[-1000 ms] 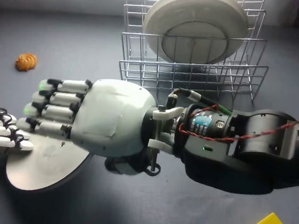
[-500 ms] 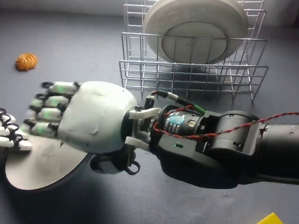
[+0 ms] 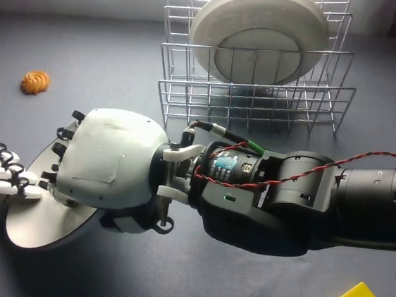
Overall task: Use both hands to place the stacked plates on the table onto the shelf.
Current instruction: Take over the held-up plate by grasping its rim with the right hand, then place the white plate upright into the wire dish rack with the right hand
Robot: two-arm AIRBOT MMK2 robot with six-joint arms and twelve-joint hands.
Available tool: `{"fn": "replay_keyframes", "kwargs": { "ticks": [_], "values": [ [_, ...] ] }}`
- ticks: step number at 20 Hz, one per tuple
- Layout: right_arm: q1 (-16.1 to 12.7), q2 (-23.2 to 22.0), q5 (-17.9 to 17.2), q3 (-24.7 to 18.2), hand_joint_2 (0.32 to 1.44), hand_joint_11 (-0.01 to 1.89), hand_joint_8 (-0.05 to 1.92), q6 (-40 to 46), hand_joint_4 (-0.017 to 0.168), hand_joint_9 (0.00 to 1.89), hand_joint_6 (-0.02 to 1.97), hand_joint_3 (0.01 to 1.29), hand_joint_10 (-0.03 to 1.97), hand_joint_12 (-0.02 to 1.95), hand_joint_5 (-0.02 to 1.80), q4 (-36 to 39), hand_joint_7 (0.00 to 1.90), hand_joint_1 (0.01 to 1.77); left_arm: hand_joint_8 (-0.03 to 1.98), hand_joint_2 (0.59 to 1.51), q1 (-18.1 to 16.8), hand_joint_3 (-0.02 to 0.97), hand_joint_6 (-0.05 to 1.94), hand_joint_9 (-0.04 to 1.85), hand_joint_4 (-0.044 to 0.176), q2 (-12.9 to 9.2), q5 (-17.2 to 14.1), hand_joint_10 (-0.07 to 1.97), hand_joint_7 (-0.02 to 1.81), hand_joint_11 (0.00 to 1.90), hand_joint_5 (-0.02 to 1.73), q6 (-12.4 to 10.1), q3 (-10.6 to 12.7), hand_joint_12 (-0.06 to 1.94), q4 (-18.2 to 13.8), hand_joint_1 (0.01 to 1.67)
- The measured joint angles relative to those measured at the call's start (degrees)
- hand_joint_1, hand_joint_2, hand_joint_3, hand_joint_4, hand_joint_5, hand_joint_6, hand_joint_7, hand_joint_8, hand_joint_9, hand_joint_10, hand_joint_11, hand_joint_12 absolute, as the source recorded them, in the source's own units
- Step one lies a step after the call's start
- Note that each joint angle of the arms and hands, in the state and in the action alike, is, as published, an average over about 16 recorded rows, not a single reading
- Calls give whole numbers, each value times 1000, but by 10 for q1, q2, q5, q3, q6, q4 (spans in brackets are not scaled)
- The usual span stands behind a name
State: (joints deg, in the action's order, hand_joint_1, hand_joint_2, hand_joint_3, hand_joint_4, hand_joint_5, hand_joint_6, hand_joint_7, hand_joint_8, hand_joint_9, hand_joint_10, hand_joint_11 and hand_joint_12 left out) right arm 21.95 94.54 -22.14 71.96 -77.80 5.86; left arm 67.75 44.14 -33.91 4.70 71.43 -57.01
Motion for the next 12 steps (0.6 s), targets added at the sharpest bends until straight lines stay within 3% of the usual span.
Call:
{"fn": "replay_keyframes", "kwargs": {
  "ticks": [5, 12],
  "values": [
    [1, 1, -12, -1, 971, 638, 241, -1, 8, 1108, 240, 12, 19, 951, 952, 2, 1028, 1152, -11, 1166, -13, 7, -15, 26, 1, -3, 2, 19, 4, 17, 75, 0, 3, 10, 15, 19],
    [1, -8, -25, -3, 963, 702, 460, 0, 18, 1219, 370, 11, 19, 1000, 973, 13, 1062, 1168, 6, 1166, -50, 8, 4, 26, 4, -20, -1, 16, 39, 16, 96, 1, 16, 10, 41, 18]
  ]
}}
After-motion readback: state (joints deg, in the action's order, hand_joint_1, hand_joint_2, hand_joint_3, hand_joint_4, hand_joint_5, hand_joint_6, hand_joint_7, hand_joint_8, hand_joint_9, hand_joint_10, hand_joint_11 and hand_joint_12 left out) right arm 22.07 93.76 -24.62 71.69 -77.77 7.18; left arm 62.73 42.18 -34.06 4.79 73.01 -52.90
